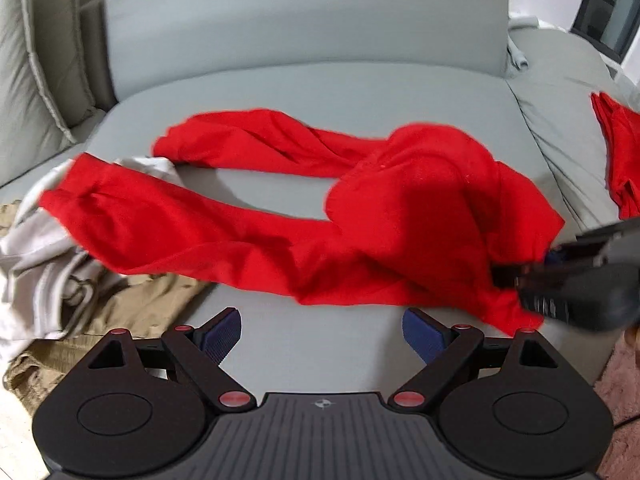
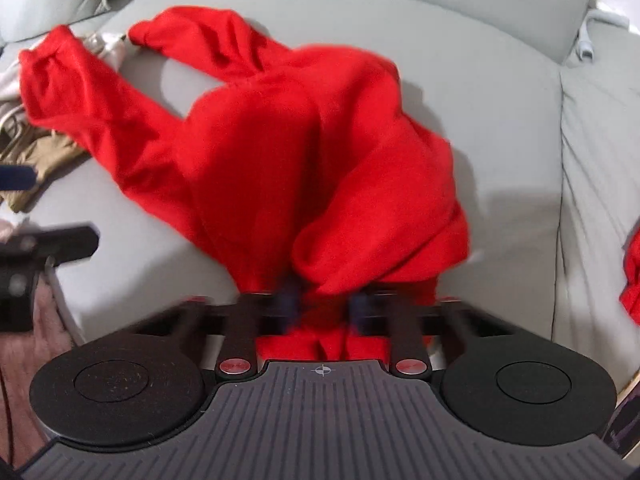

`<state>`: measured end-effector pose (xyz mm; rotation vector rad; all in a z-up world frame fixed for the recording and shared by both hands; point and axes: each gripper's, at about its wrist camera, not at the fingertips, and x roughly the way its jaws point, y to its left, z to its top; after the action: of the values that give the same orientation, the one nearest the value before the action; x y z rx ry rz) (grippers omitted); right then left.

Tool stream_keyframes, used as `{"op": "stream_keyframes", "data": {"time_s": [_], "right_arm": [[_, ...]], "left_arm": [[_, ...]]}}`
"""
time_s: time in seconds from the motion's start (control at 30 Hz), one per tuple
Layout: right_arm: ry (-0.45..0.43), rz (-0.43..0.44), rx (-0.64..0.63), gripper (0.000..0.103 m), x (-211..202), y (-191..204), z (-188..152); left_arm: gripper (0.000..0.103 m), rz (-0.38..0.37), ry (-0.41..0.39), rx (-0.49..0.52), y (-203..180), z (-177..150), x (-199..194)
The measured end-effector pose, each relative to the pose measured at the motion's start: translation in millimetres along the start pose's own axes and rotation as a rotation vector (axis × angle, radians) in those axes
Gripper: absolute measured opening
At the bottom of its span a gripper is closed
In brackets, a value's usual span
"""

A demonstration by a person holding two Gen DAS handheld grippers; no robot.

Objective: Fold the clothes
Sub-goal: 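Grasp the shirt hem with the right gripper and lift it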

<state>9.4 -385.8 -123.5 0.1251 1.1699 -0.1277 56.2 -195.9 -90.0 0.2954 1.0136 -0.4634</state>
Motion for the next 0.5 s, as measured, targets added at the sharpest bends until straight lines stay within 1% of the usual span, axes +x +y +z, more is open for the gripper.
{"op": "stream_keyframes", "data": {"time_s": [0.07, 0.13, 0.23, 0.27, 0.3, 0.33, 0.4, 0.43, 0.47, 0.5], "right_arm": [[-0.091, 0.029, 0.027, 0.005, -20, 2, 20], [-0.241, 0.031, 0.037, 0.004, -57, 6, 46], [-0.488, 0.084, 0.076, 0.004, -134, 5, 78], [-0.552, 0.088, 0.066, 0.004, -158, 6, 81], [-0.586, 0.082, 0.05, 0.004, -172, 8, 77], [-0.601, 0.076, 0.04, 0.004, -181, 9, 68], [-0.581, 0.058, 0.019, 0.004, -185, 11, 38], [-0.546, 0.032, 0.007, 0.004, -179, 10, 18], [-0.478, 0.002, 0.005, 0.005, -167, 7, -1], [-0.38, -0.026, 0.011, 0.007, -150, 1, -19]], "left_arm": [[0.089, 0.01, -0.029, -0.019, 6, 4, -9], [0.089, 0.02, -0.057, -0.037, 12, 8, -18], [0.089, 0.028, -0.099, -0.062, 18, 13, -32], [0.089, 0.023, -0.111, -0.066, 17, 12, -37], [0.089, 0.017, -0.123, -0.071, 17, 12, -41], [0.089, 0.012, -0.135, -0.076, 16, 12, -46], [0.089, 0.0, -0.134, -0.069, 12, 9, -48], [0.089, -0.007, -0.127, -0.058, 7, 5, -48], [0.089, -0.015, -0.114, -0.043, 3, 1, -46], [0.089, -0.023, -0.101, -0.028, -2, -3, -44]]}}
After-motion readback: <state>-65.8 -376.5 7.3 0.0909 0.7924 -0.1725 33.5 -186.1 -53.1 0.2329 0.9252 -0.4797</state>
